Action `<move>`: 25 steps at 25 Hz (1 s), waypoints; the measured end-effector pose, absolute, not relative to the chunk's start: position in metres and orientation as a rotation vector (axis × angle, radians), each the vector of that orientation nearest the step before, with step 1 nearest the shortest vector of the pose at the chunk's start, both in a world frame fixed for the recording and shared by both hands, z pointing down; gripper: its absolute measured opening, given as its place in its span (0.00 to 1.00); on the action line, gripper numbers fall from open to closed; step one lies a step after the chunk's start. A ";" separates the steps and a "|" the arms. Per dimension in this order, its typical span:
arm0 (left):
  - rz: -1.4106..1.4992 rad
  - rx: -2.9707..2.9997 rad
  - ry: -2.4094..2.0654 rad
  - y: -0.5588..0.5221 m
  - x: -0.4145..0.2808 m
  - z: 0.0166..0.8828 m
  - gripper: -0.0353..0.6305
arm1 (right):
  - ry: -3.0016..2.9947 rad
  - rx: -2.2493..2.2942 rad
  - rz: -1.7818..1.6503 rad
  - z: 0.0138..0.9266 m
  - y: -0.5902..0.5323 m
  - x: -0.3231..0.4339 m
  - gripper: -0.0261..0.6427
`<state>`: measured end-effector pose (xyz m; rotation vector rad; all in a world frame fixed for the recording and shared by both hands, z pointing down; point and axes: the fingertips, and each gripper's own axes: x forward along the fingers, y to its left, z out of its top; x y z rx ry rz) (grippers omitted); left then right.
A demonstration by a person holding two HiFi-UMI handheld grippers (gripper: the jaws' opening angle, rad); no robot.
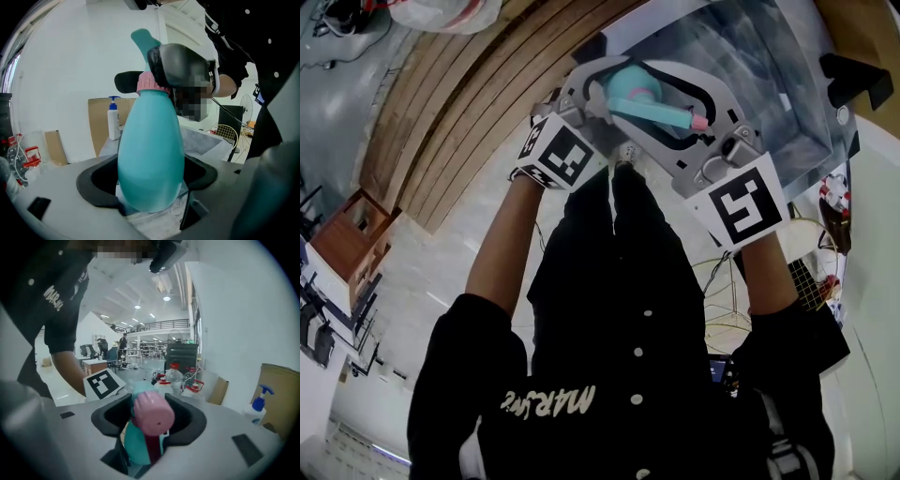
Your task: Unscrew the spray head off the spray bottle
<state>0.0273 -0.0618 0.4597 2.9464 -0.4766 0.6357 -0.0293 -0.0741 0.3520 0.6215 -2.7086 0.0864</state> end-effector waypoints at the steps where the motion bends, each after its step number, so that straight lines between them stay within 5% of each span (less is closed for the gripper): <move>1: 0.635 2.946 -0.475 -0.062 0.027 0.460 0.67 | -2.721 0.573 0.081 0.353 -0.071 -0.030 0.36; 4: 0.635 2.946 -0.471 -0.062 0.027 0.460 0.67 | -2.762 0.460 0.083 0.354 -0.066 -0.034 0.29; 25: 0.609 2.974 -0.397 -0.061 0.028 0.463 0.67 | -2.866 0.064 0.105 0.349 -0.061 -0.036 0.27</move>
